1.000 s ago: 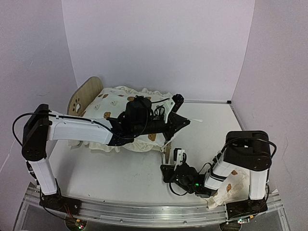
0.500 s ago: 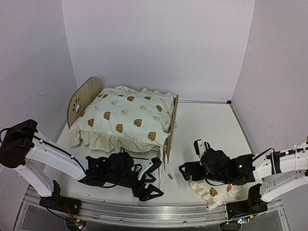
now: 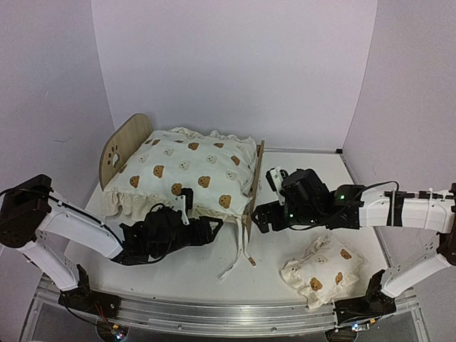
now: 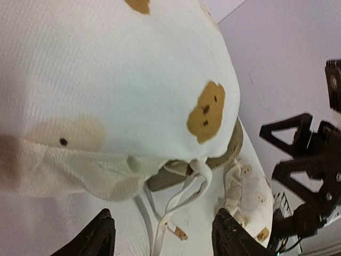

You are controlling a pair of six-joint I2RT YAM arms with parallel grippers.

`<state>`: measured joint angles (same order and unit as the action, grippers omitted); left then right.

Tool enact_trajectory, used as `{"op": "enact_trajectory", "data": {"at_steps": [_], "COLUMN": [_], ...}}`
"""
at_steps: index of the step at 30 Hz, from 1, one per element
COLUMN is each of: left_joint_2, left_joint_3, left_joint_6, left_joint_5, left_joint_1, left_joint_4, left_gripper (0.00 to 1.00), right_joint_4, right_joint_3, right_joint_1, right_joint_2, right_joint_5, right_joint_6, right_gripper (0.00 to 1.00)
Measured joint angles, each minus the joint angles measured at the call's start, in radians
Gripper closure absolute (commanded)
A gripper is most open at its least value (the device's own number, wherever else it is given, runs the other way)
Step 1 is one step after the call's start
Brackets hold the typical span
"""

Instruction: Set up the pet bed

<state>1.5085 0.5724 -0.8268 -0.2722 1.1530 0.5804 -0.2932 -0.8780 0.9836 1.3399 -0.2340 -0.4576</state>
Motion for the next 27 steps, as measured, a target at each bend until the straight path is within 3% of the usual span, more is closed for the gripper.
{"op": "enact_trajectory", "data": {"at_steps": [6, 10, 17, 19, 23, 25, 27], "left_joint_2": [0.142, 0.158, 0.206, 0.208, 0.208, 0.208, 0.208], "left_joint_3": [0.026, 0.026, 0.035, 0.033, 0.006, -0.006, -0.011], "left_joint_6": [-0.080, -0.133, -0.205, -0.214, -0.221, -0.230, -0.248], "left_joint_5": [-0.126, -0.187, -0.204, -0.219, -0.246, -0.243, -0.243], "left_joint_1": [-0.002, -0.003, -0.002, 0.007, 0.048, 0.064, 0.072], "left_joint_4": [0.167, 0.211, 0.258, 0.260, 0.275, 0.275, 0.276], "left_gripper": [0.49, 0.47, 0.59, 0.55, 0.34, 0.33, 0.38], "right_joint_4": [0.012, 0.023, 0.056, 0.064, 0.077, 0.082, 0.085], "right_joint_3": [-0.006, -0.032, -0.128, -0.143, -0.160, -0.170, -0.183], "right_joint_1": [-0.014, -0.037, -0.072, -0.077, -0.086, -0.089, -0.091], "right_joint_2": [0.040, 0.090, 0.167, 0.180, 0.207, 0.229, 0.253], "right_joint_5": [0.074, 0.111, 0.143, 0.139, 0.134, 0.127, 0.118], "right_joint_6": [0.027, 0.028, 0.007, -0.005, -0.035, -0.048, -0.061], "right_gripper": [0.05, 0.16, 0.30, 0.33, 0.35, 0.42, 0.48]}}
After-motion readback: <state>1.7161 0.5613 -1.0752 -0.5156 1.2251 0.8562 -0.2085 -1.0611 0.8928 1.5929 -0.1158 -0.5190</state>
